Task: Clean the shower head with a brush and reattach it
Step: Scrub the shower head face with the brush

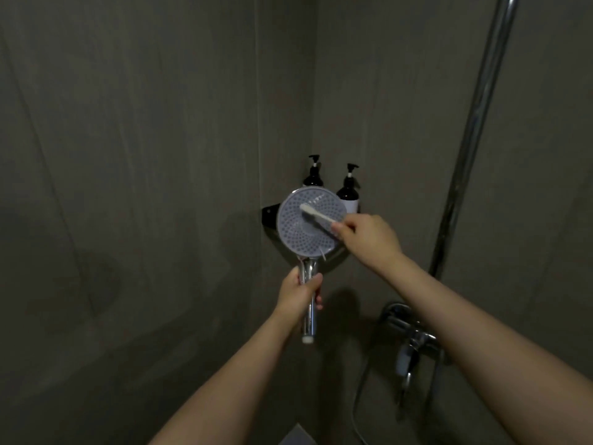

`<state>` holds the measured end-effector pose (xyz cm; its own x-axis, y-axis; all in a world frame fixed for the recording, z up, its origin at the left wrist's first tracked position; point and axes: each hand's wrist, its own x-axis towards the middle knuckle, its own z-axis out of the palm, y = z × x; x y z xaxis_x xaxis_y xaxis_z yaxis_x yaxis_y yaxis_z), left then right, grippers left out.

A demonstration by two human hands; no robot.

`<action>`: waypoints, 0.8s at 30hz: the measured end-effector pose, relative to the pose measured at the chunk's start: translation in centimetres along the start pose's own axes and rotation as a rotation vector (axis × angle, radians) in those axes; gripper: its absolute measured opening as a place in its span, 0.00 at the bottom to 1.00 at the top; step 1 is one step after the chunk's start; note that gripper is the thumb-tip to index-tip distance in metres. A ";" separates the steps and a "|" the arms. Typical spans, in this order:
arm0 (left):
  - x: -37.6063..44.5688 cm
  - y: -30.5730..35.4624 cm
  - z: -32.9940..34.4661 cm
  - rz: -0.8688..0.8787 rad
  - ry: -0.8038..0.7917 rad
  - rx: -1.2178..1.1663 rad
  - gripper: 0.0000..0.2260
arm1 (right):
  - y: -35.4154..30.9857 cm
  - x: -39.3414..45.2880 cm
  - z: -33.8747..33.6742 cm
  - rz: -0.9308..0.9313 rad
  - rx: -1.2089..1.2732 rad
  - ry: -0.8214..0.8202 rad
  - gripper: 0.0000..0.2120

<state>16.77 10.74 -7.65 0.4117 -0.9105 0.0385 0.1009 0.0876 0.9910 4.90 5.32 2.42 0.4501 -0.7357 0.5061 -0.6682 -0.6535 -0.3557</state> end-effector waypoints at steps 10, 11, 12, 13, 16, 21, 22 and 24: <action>-1.1 1.1 4.8 0.006 -0.073 0.019 0.06 | 2.6 -1.9 -3.0 0.052 -0.214 0.072 0.15; -1.2 1.0 4.9 0.004 -0.083 0.017 0.07 | 2.9 -2.0 -3.1 0.086 -0.205 0.091 0.16; -1.3 0.9 5.1 0.005 -0.088 0.015 0.07 | 3.4 -1.8 -3.5 0.145 -0.160 0.136 0.16; -1.3 0.9 5.1 0.004 -0.089 0.011 0.08 | 3.8 -1.8 -3.9 0.196 -0.133 0.188 0.16; -1.2 0.7 5.3 -0.007 -0.103 0.017 0.08 | 3.5 -2.2 -3.5 0.114 -0.246 0.098 0.16; -0.8 1.1 5.7 0.017 -0.126 0.080 0.08 | 3.6 -2.2 -3.1 0.209 -0.153 0.156 0.18; -0.7 1.3 5.8 0.024 -0.117 0.088 0.09 | 3.7 -2.0 -3.2 0.249 -0.107 0.213 0.18; -0.7 1.4 6.0 0.016 -0.111 0.063 0.08 | 2.9 -2.2 -2.9 0.207 -0.154 0.170 0.18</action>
<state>11.18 9.09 -5.50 0.3097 -0.9486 0.0651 0.0365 0.0803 0.9961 0.23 5.56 2.56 0.1981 -0.8016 0.5641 -0.8230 -0.4486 -0.3484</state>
